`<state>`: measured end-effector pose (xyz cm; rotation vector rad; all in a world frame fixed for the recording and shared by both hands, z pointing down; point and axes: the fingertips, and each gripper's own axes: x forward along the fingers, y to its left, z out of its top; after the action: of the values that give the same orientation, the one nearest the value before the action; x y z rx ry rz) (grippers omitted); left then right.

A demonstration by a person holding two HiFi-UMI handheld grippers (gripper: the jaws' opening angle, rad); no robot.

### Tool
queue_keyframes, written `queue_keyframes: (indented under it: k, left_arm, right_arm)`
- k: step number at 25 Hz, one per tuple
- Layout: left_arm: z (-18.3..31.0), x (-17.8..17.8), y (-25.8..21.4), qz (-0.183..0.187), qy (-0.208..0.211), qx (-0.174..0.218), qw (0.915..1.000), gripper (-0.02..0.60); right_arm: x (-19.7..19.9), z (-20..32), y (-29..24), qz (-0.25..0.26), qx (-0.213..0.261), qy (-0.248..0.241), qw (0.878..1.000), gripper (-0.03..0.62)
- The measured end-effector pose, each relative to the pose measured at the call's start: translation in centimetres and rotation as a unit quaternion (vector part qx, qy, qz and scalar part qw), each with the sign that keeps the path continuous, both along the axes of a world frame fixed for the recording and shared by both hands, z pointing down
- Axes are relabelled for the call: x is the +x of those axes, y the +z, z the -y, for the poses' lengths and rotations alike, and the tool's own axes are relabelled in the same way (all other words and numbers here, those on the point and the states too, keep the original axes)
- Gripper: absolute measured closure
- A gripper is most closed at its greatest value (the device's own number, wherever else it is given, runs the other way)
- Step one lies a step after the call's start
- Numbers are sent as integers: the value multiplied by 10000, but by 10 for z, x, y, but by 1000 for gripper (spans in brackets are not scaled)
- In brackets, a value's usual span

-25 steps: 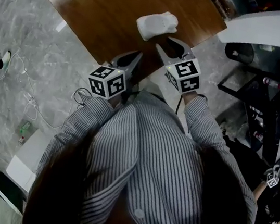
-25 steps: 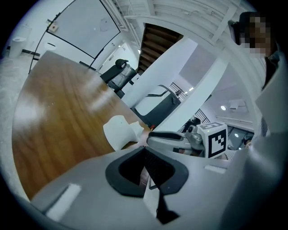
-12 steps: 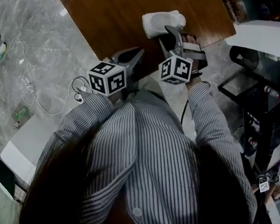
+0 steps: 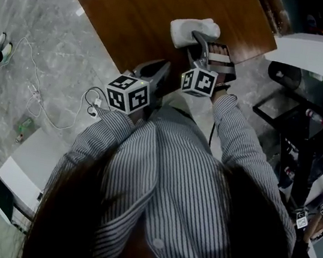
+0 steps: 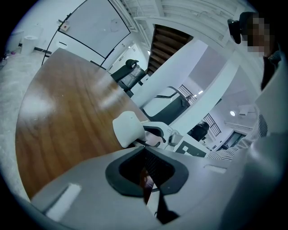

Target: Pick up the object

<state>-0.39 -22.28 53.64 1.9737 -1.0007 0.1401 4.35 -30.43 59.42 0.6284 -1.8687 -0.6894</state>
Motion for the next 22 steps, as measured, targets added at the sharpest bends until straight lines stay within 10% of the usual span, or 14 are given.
queue_keyframes:
  k: [15,22]
  left_arm:
    - [13,-11,-11,63,-104,187,9998,578]
    - [29,-19,-35,91,-189,535,9983,578]
  right_arm:
    - [-1,-3,-41,976,-725,579,9909,465]
    - [1,-11,-100,2572,-1502,1264,9462,465]
